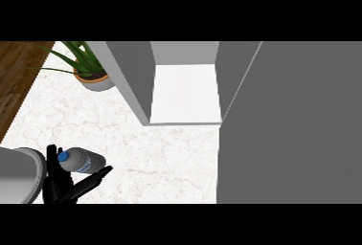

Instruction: Pick up the bottled water, place it into the cabinet and close the cabinet

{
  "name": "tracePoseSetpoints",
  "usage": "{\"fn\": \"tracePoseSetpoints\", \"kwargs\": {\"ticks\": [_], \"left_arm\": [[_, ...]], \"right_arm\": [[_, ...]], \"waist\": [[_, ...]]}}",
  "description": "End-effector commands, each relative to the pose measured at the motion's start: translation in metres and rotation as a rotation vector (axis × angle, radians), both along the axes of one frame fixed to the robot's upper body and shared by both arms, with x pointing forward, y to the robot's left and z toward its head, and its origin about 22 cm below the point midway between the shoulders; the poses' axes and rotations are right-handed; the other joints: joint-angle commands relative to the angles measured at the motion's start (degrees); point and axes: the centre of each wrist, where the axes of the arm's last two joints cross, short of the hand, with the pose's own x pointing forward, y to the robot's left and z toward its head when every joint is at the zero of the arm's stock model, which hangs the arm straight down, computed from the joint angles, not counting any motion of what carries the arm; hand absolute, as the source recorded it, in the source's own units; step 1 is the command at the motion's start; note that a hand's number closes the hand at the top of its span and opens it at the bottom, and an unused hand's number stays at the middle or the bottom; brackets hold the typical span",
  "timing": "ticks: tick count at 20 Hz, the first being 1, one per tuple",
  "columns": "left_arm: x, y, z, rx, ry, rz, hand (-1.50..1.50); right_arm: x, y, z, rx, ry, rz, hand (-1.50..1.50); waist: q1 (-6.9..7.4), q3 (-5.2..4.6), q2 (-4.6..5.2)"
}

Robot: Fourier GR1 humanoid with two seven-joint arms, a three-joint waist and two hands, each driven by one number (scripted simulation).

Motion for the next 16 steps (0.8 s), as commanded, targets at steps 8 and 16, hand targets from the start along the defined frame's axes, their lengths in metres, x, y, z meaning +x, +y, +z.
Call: {"fn": "tracePoseSetpoints", "kwargs": {"ticks": [8,16], "left_arm": [[0.005,-0.003,-0.025,-0.161,-0.138,-0.046,-1.5],[0.034,-0.007,-0.02,-0.176,-0.191,-0.056,1.5]], "right_arm": [[-0.003,-0.001,0.027,0.006,-0.066,0.022,-1.5],[-0.008,-0.008,0.027,0.015,-0.078,0.011,-1.5]], "waist": [[0.29,0.01,0.02],[-0.09,0.04,-0.02]]}}
